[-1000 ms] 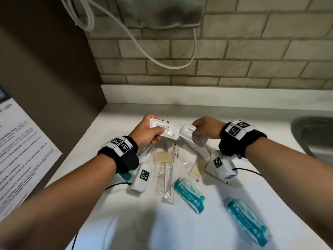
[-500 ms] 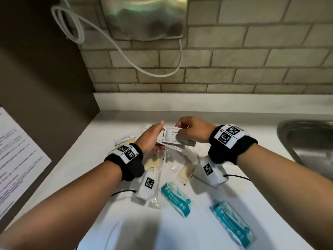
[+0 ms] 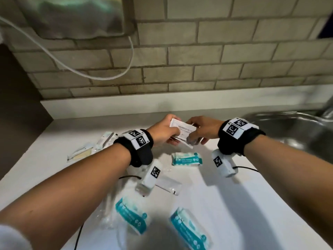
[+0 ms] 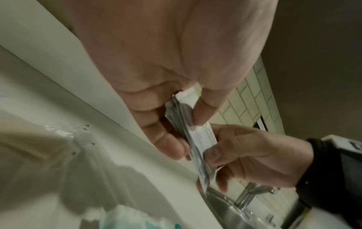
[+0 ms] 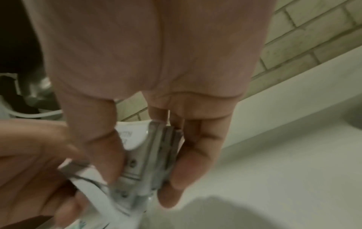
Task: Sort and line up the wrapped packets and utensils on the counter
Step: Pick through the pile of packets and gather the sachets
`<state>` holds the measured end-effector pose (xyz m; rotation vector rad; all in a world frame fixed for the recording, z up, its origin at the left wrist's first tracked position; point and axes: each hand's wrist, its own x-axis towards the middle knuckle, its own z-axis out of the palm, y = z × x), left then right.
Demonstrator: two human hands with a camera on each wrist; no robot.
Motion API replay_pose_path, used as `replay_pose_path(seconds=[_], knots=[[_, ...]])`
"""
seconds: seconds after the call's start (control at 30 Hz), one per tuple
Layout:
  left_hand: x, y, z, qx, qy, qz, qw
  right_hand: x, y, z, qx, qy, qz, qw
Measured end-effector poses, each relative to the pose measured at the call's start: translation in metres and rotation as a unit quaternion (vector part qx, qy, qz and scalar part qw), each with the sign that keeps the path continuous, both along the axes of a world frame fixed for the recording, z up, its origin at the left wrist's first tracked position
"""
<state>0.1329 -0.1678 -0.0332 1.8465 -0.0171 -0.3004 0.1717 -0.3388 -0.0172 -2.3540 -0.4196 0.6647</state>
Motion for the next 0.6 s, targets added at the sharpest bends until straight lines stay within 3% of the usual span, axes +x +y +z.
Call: replay_pose_path(seconds=[0.07, 0.13, 0.2, 0.3, 0.43, 0.6], knots=[[0.016, -0.01, -0.004, 0.027, 0.001, -0.019, 0.999, 0.014, -0.011, -0.003, -0.029, -0.026, -0.009, 0.999], [0.03, -0.015, -0.007, 0.141, -0.024, -0.058, 0.988, 0.024, -0.015, -0.008, -0.084, -0.074, 0.001, 0.994], [0.045, -0.02, -0.008, 0.305, -0.061, -0.104, 0.945, 0.036, -0.017, -0.013, -0.16, -0.136, 0.022, 0.977], [0.061, -0.03, -0.013, 0.423, -0.08, -0.137, 0.892, 0.048, -0.018, -0.025, -0.225, -0.166, 0.043, 0.959], [0.07, -0.051, -0.033, 0.511, -0.079, -0.182, 0.837, 0.052, -0.017, -0.049, -0.282, -0.166, 0.071, 0.942], [0.065, -0.068, -0.049, 0.546, -0.046, -0.178, 0.817, 0.052, -0.018, -0.072, -0.329, -0.155, 0.027, 0.931]])
